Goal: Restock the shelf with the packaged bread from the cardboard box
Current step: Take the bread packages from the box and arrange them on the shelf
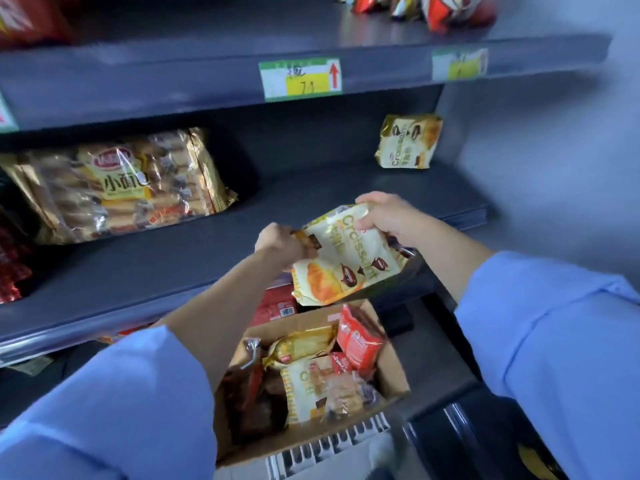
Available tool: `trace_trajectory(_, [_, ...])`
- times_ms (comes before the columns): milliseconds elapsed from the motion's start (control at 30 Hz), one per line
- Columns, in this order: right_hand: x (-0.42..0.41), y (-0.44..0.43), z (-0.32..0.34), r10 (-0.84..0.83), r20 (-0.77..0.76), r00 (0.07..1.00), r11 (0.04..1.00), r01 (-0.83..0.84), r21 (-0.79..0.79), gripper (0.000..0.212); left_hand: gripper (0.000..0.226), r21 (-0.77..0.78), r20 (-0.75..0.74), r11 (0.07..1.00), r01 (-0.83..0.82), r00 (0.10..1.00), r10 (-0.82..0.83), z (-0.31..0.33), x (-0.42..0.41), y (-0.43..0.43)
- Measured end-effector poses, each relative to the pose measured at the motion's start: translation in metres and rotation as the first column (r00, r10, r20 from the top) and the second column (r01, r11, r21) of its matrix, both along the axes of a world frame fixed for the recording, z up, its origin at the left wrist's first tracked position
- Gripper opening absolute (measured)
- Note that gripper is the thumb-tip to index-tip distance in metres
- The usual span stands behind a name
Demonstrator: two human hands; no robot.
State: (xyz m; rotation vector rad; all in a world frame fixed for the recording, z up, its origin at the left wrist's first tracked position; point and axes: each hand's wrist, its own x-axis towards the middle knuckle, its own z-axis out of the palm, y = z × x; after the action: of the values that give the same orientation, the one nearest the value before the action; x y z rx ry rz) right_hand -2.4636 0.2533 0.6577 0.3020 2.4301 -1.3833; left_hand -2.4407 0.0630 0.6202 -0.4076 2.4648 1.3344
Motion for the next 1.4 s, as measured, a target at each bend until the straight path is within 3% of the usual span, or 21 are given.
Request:
trace_trajectory(133, [-0.022, 0.043, 0.018, -0.171, -0.135, 0.976, 0.982, 0.157, -0.106, 0.081, 0.053, -0.002, -0.108, 1.0, -0.001, 0.994, 0.0, 0.022, -0.041, 0.039])
trace_trajectory(200, [-0.037, 0.062, 0.018, -0.268, -0.169, 0.949, 0.953, 0.236, -0.188, 0.077, 0.058, 0.0, -0.143, 1.0, -0.01, 0.99, 0.01, 0.029, -0.063, 0.057])
trace_trajectory(300, [-0.058, 0.093, 0.017, -0.426, -0.178, 0.887, 0.885, 0.367, -0.287, 0.054, 0.046, -0.016, -0.182, 1.0, -0.022, 0.983, 0.019, 0.036, -0.098, 0.083])
trace_trajectory(367, [-0.075, 0.114, 0.012, -0.489, -0.171, 0.856, 0.858, 0.435, -0.275, 0.045, 0.025, -0.063, -0.202, 0.998, -0.008, 0.979, -0.005, 0.039, -0.123, 0.101])
trace_trajectory(433, [-0.095, 0.134, 0.004, -0.518, -0.181, 0.836, 0.848, 0.473, -0.241, 0.043, 0.021, -0.113, -0.216, 0.994, 0.009, 0.976, -0.034, 0.039, -0.147, 0.121])
trace_trajectory(700, [-0.167, 0.188, -0.026, -0.462, -0.124, 0.878, 0.886, 0.451, -0.107, 0.046, 0.027, -0.242, -0.286, 0.969, 0.051, 0.951, -0.122, 0.018, -0.23, 0.206])
trace_trajectory(1000, [-0.215, 0.215, -0.052, -0.398, -0.073, 0.914, 0.911, 0.385, -0.146, 0.03, 0.026, -0.383, -0.391, 0.923, 0.01, 0.904, -0.173, -0.011, -0.285, 0.259])
trace_trajectory(1100, [-0.222, 0.218, -0.056, -0.373, -0.045, 0.927, 0.915, 0.36, -0.184, 0.026, 0.036, -0.342, -0.403, 0.94, 0.017, 0.901, -0.163, -0.018, -0.293, 0.262])
trace_trajectory(1267, [-0.218, 0.213, -0.06, -0.4, -0.035, 0.916, 0.9, 0.385, -0.204, 0.042, 0.05, -0.181, -0.408, 0.982, 0.047, 0.905, -0.119, -0.022, -0.291, 0.25])
trace_trajectory(1400, [-0.206, 0.194, -0.06, -0.395, -0.068, 0.916, 0.911, 0.38, -0.161, 0.024, 0.043, -0.155, -0.396, 0.987, 0.031, 0.914, -0.091, -0.018, -0.272, 0.221])
